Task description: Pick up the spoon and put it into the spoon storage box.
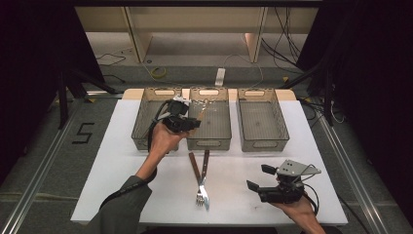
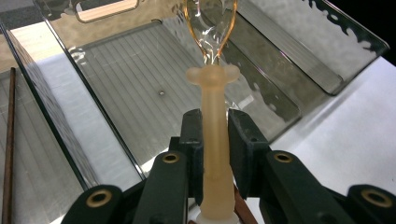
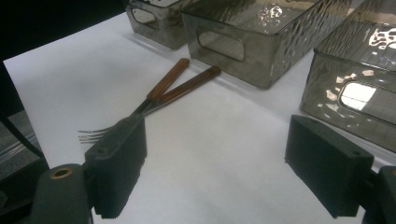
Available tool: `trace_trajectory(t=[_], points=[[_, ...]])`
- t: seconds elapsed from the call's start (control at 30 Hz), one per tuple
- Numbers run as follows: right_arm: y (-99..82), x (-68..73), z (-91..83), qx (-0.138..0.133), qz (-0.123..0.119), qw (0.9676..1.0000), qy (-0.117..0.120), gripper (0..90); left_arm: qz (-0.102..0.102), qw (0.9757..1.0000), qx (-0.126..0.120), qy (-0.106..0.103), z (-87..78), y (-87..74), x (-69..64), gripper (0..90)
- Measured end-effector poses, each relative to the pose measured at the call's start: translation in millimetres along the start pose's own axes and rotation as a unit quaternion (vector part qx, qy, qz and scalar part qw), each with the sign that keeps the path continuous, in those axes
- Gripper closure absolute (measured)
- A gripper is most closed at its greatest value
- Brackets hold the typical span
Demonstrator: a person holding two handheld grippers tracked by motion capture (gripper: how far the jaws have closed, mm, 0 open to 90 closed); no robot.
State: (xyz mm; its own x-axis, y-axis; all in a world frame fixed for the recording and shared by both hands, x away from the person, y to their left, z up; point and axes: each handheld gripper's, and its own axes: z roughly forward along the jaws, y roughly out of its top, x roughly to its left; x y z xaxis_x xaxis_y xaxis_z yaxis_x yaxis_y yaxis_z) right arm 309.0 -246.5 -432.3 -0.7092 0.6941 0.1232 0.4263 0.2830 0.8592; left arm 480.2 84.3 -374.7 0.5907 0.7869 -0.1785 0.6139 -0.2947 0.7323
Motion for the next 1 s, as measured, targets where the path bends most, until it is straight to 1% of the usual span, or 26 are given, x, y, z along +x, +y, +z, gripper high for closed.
trace_trajectory(t=[0.03, 0.17, 0.2, 0.23, 0.37, 0.43, 0.47, 0.6, 0.7, 0.8, 1.0], points=[[0.1, 0.0, 0.1, -0.001, 0.0, 1.0, 0.0, 21.3, -0.004, 1.0, -0.002, 0.004, 2.0, 1.0, 2.0, 76.0], [-0.1, 0.0, 0.5, 0.001, 0.0, 1.0, 0.0, 21.3, -0.017, 0.9998, -0.003, 0.003, 7.6, 2.2, 7.4, 76.0], [0.0, 0.0, 0.4, 0.001, 0.002, 1.0, 0.0, 21.3, -0.014, 0.9999, -0.001, 0.004, 8.8, 2.2, 8.2, 75.9], [0.0, -0.2, 0.4, 0.002, 0.002, 1.0, 0.0, 21.3, -0.015, 0.9999, -0.002, 0.008, 10.5, 2.0, 8.5, 75.9], [0.0, -0.5, 0.5, 0.001, 0.003, 1.0, 0.0, 21.3, -0.018, 0.9998, 0.001, 0.009, 16.5, 2.3, 9.7, 75.9], [-0.2, -0.2, 0.6, 0.002, 0.002, 1.0, 0.0, 21.3, -0.013, 0.9998, 0.005, 0.013, 18.9, 3.5, 9.1, 75.9], [-0.2, -0.1, 0.5, 0.002, 0.002, 1.0, 0.0, 21.3, -0.013, 0.9998, 0.004, 0.015, 20.5, 4.4, 8.7, 75.9], [-0.2, -0.3, 0.6, 0.002, 0.002, 1.0, 0.001, 21.3, -0.02, 0.9997, 0.001, 0.014, 24.7, 7.4, 9.3, 75.9], [0.0, -0.1, 0.6, 0.0, 0.004, 1.0, 0.001, 21.3, -0.022, 0.9996, 0.002, 0.016, 28.1, 8.4, 8.3, 75.9], [-0.3, -0.2, 0.5, 0.002, 0.001, 1.0, 0.001, 21.3, -0.019, 0.9996, 0.007, 0.021, 32.4, 8.7, 8.5, 75.9], [-0.3, -0.2, 0.3, 0.0, 0.001, 1.0, 0.002, 21.4, -0.029, 0.9993, 0.01, 0.022, 37.6, 6.7, 11.4, 75.7]])
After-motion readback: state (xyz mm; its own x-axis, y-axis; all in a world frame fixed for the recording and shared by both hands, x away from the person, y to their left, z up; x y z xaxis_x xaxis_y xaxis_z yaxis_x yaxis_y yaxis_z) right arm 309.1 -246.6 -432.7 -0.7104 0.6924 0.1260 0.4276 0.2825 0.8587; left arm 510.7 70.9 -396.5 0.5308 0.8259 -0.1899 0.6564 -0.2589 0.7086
